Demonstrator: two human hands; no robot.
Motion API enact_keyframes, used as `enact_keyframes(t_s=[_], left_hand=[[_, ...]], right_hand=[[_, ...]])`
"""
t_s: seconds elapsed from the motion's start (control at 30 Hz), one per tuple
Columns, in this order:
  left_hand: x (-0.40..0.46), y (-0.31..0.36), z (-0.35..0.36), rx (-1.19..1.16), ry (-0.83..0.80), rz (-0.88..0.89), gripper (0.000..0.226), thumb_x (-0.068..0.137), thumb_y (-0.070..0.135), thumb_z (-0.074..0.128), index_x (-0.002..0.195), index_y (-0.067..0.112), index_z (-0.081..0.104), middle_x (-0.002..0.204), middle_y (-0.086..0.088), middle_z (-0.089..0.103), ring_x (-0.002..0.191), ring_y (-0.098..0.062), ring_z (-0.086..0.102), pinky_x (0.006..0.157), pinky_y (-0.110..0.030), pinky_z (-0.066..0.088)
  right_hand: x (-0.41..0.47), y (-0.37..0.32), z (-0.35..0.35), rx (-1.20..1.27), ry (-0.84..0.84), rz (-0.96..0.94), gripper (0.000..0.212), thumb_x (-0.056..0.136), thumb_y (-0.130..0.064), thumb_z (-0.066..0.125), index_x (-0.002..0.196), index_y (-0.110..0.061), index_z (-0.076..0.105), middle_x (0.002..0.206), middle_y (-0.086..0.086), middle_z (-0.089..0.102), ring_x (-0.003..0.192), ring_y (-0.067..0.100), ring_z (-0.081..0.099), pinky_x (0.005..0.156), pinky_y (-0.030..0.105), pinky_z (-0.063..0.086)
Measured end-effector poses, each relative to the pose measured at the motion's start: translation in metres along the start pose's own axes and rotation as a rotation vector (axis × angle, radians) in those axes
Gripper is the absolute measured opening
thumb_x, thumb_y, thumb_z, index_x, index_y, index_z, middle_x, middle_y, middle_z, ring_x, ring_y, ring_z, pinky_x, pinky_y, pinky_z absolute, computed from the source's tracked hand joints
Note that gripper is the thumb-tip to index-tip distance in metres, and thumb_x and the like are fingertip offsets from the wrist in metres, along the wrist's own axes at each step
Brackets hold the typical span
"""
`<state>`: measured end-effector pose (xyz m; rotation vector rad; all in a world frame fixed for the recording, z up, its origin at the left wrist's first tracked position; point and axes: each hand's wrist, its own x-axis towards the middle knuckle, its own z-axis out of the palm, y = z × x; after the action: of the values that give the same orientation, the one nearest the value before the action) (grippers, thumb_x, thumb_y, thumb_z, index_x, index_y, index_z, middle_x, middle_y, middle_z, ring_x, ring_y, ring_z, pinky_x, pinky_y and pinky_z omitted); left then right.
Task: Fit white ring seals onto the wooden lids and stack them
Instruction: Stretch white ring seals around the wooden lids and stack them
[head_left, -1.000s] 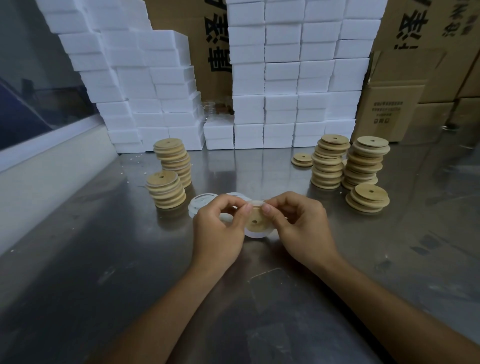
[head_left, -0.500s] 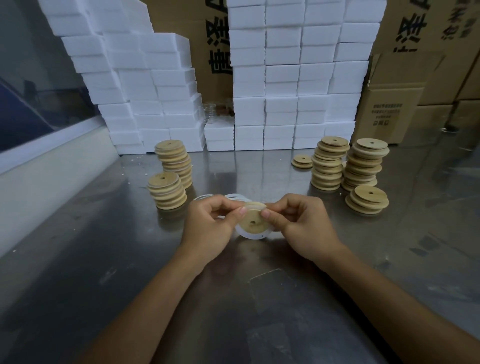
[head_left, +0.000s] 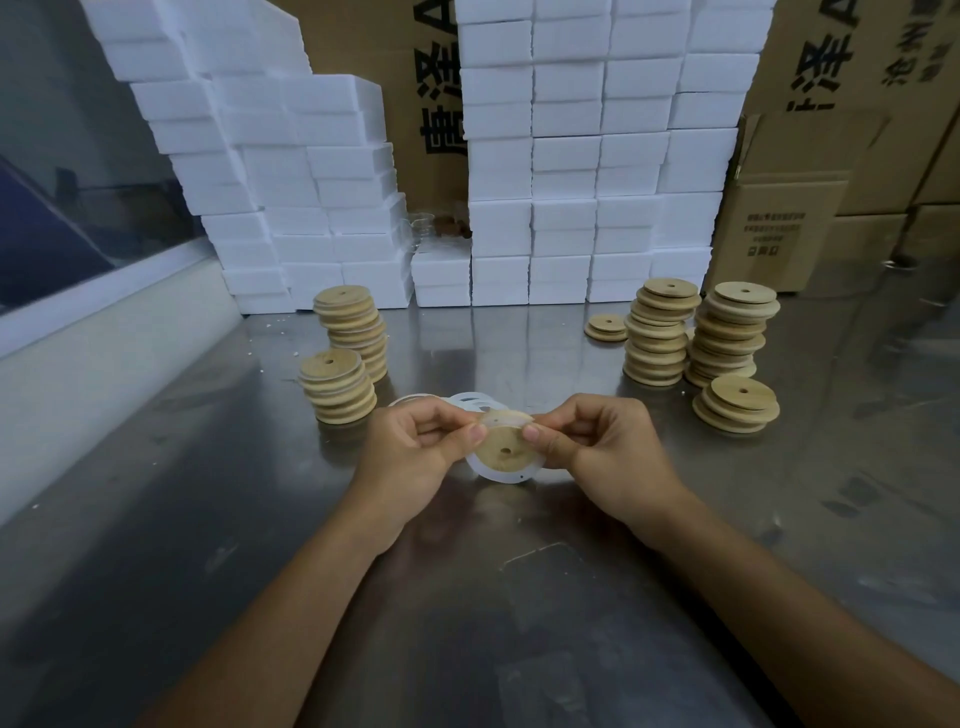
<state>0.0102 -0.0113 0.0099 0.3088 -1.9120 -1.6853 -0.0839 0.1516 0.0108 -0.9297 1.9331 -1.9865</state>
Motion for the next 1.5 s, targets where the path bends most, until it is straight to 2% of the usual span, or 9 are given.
enact_keyframes(t_s=[0.17,0.4,0.53,0.7,0.83,0.93,1.23,1.33,1.5], left_hand=[[-0.002,-0.003,0.006,-0.014,0.043,0.052,0.019,0.082,-0.004,0.072,0.072,0.011,0.069,0.081,-0.008,0.075,0.074,-0.014,0.072,0.065,-0.021,0.056],[-0.001,-0.006,0.011,-0.038,0.065,0.076,0.020,0.081,-0.005,0.072,0.072,0.012,0.071,0.077,-0.004,0.075,0.073,-0.014,0.072,0.069,-0.021,0.057],[-0.002,-0.006,0.011,0.001,0.078,0.103,0.021,0.081,-0.003,0.073,0.072,0.015,0.072,0.076,0.000,0.075,0.073,-0.011,0.072,0.069,-0.020,0.056],[-0.002,-0.004,0.008,0.006,0.052,0.079,0.022,0.082,-0.001,0.074,0.071,0.017,0.072,0.077,-0.001,0.075,0.072,-0.012,0.071,0.068,-0.021,0.056],[-0.002,-0.002,0.005,0.041,0.018,0.068,0.015,0.081,-0.002,0.074,0.076,0.013,0.073,0.081,-0.001,0.076,0.077,-0.015,0.073,0.072,-0.021,0.057],[-0.003,-0.001,0.004,0.046,0.010,0.061,0.013,0.080,-0.001,0.075,0.078,0.011,0.073,0.081,-0.001,0.076,0.078,-0.016,0.073,0.073,-0.021,0.057],[-0.002,-0.004,0.003,-0.011,-0.022,0.059,0.017,0.077,-0.004,0.077,0.079,0.011,0.068,0.081,-0.001,0.077,0.079,-0.015,0.074,0.070,-0.018,0.056],[-0.001,-0.008,0.006,0.138,-0.003,0.132,0.021,0.082,0.001,0.075,0.085,0.018,0.064,0.079,0.003,0.074,0.076,-0.011,0.072,0.067,-0.020,0.056],[-0.006,-0.011,0.010,0.490,-0.110,0.427,0.013,0.080,0.023,0.069,0.091,0.025,0.064,0.078,0.014,0.065,0.074,-0.009,0.063,0.060,-0.013,0.047]], right_hand=[[-0.003,0.002,0.002,-0.053,0.051,-0.029,0.007,0.083,-0.004,0.073,0.082,0.003,0.069,0.082,0.008,0.077,0.074,0.017,0.074,0.062,0.022,0.058],[-0.002,0.003,0.001,-0.094,0.076,-0.054,0.010,0.084,-0.007,0.073,0.082,0.002,0.069,0.077,0.007,0.076,0.072,0.024,0.073,0.065,0.030,0.061],[-0.003,0.003,0.002,-0.071,0.078,-0.049,0.010,0.085,-0.006,0.072,0.082,0.002,0.067,0.074,0.003,0.075,0.068,0.014,0.073,0.059,0.021,0.056],[-0.004,0.001,0.000,-0.096,0.036,-0.050,0.009,0.084,-0.006,0.073,0.083,0.001,0.069,0.084,0.008,0.077,0.077,0.020,0.074,0.068,0.030,0.061],[-0.005,0.000,-0.002,-0.083,0.018,-0.047,0.005,0.082,-0.005,0.075,0.079,-0.006,0.071,0.087,0.007,0.077,0.080,0.019,0.075,0.072,0.030,0.061],[-0.004,0.001,-0.004,-0.075,0.019,-0.038,0.005,0.081,-0.005,0.076,0.080,-0.003,0.072,0.086,0.006,0.077,0.080,0.019,0.075,0.074,0.032,0.061],[-0.003,0.004,-0.004,-0.122,0.030,-0.060,0.009,0.082,-0.003,0.075,0.089,0.000,0.071,0.086,0.006,0.076,0.081,0.017,0.074,0.075,0.026,0.059],[-0.004,0.005,-0.001,-0.218,0.046,-0.099,0.005,0.085,-0.002,0.072,0.089,-0.004,0.070,0.086,0.002,0.075,0.082,0.013,0.073,0.078,0.029,0.060],[-0.006,0.002,0.002,-0.341,0.033,-0.181,0.007,0.087,-0.002,0.070,0.090,-0.008,0.071,0.085,-0.004,0.073,0.081,0.011,0.070,0.079,0.031,0.059]])
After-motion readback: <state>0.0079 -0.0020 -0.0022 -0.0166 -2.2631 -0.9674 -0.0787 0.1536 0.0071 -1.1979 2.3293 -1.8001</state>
